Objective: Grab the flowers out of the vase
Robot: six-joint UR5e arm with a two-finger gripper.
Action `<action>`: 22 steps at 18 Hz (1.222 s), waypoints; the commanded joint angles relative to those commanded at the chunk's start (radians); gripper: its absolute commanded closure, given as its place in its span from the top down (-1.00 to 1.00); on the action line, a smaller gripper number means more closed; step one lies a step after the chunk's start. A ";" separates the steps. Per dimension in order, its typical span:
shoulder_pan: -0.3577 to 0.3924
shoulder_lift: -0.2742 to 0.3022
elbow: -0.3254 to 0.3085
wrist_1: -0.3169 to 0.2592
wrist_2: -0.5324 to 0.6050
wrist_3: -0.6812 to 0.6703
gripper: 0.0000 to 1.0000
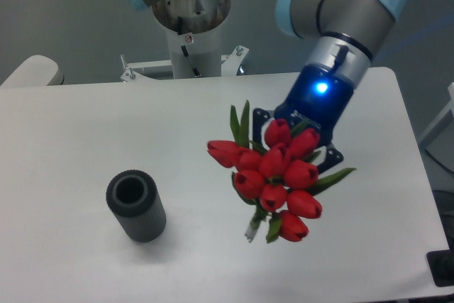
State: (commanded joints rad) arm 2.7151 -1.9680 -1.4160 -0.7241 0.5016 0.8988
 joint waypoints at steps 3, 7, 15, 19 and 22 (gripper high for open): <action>0.002 -0.009 -0.004 0.000 0.006 0.043 -0.35; 0.023 -0.008 -0.012 -0.003 0.009 0.068 -0.35; 0.018 -0.008 -0.018 -0.002 0.011 0.069 -0.35; 0.018 -0.008 -0.020 -0.003 0.009 0.068 -0.35; 0.018 -0.008 -0.026 -0.003 0.009 0.068 -0.35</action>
State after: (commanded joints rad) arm 2.7336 -1.9758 -1.4419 -0.7271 0.5108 0.9664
